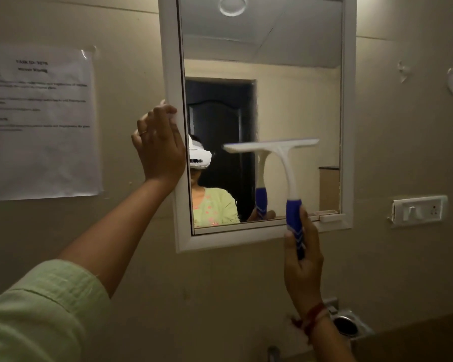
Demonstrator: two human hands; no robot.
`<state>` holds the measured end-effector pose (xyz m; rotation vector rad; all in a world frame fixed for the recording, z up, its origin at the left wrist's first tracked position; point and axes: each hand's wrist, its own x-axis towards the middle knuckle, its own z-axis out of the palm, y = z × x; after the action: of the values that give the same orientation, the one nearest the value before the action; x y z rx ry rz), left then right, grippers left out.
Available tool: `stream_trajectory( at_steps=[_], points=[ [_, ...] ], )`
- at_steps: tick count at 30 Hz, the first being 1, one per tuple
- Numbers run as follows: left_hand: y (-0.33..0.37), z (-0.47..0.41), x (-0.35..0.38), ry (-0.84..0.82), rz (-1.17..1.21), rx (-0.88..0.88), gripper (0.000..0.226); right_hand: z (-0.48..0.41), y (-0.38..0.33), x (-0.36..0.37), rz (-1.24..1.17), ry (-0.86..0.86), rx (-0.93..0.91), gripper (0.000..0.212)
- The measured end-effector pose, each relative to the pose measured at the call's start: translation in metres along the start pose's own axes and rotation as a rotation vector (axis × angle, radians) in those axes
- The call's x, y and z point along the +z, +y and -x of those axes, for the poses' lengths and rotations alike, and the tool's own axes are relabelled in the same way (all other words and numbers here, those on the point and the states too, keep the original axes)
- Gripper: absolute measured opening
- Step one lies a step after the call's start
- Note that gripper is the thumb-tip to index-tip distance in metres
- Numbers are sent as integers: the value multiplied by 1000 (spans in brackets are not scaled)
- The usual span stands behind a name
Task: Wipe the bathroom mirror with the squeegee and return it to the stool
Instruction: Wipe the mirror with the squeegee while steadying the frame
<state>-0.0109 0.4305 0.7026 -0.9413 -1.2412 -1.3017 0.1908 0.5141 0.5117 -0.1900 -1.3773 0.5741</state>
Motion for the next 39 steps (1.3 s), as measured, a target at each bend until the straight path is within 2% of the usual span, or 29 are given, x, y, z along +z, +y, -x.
stream_trajectory(
  at_steps=[4, 10, 12, 18, 25, 29, 33, 39],
  points=[
    [-2, 0, 1, 7, -17, 0, 25, -13, -1, -3, -22, 2, -30, 51],
    [-2, -1, 0, -5, -71, 11, 26, 84, 34, -25, 187, -128, 48, 74],
    [-3, 0, 1, -5, -78, 20, 26, 92, 32, -27, 161, -164, 73, 66],
    [-3, 0, 2, -1, -64, -9, 26, 50, 21, -18, 59, -84, 56, 55],
    [-2, 2, 1, 5, -38, -51, 30, 108, 34, -30, 188, -105, 143, 64],
    [-3, 3, 2, 25, -34, -44, 29, 82, 24, -24, 81, -82, 147, 54],
    [-4, 3, 2, 26, -18, -38, 28, 57, 23, -23, 78, -72, 88, 52],
    [-3, 5, 1, 29, -25, -45, 32, 105, 38, -32, 164, -102, 160, 61]
  ],
)
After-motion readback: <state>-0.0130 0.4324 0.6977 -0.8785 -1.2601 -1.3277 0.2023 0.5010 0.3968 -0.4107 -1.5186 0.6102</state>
